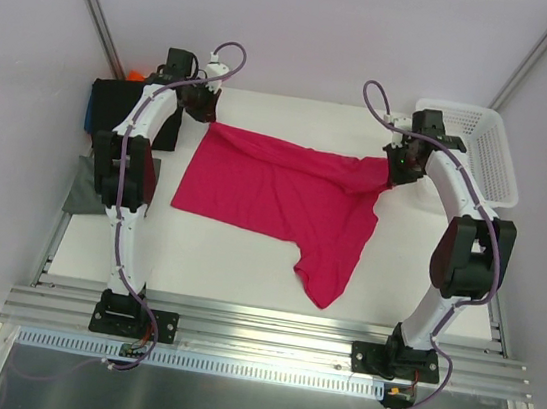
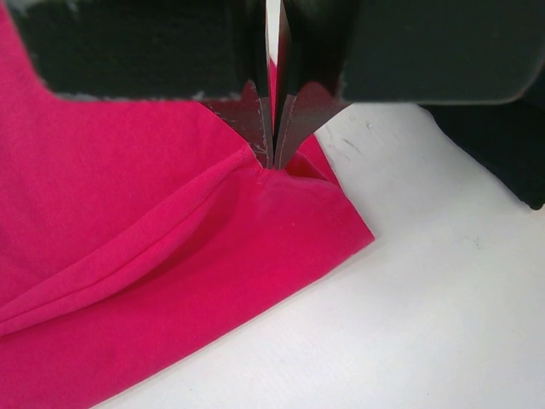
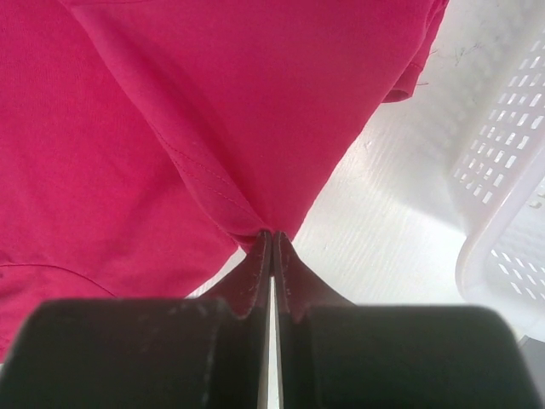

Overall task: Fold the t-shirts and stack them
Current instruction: Fold the tshirt

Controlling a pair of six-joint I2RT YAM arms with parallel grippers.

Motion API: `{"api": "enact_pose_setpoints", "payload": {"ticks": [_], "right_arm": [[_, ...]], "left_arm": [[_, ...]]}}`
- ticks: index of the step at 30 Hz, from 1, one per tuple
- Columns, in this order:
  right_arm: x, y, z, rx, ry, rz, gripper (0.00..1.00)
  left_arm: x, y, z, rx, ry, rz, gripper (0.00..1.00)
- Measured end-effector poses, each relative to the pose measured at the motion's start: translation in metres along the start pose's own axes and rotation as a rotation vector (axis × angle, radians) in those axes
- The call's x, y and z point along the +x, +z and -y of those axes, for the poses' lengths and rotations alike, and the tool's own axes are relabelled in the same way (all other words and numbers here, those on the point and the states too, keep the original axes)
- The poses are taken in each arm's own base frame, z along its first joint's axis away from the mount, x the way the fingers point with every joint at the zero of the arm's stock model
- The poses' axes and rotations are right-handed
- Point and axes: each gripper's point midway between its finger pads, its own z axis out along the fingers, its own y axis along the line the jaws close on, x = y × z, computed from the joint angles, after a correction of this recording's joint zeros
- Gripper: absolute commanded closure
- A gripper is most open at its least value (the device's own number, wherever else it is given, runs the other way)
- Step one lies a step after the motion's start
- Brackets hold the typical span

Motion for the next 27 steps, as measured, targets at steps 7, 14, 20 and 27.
{"api": "enact_pose_setpoints", "payload": {"ticks": [7,14,20,27], "right_arm": [[0.001,0.004,-0.005,-0.022,-0.003,-0.006,1.0],[0.004,0.013,-0.009,-0.04,-0.005,-0.027,0.99],[0.011,0.018,-0.013,-0.056,-0.002,-0.044,0.99],[0.024,0.022,-0.016,-0.068,0.002,-0.076,0.99]], "left_arm": [[0.012,0.003,-0.001,-0.014,-0.018,-0.031,1.0],[0.02,0.005,-0.001,-0.018,-0.038,-0.052,1.0],[0.021,0.005,-0.002,-0.029,-0.048,-0.058,1.0],[0.022,0.006,-0.011,-0.058,-0.058,-0.065,1.0]]}}
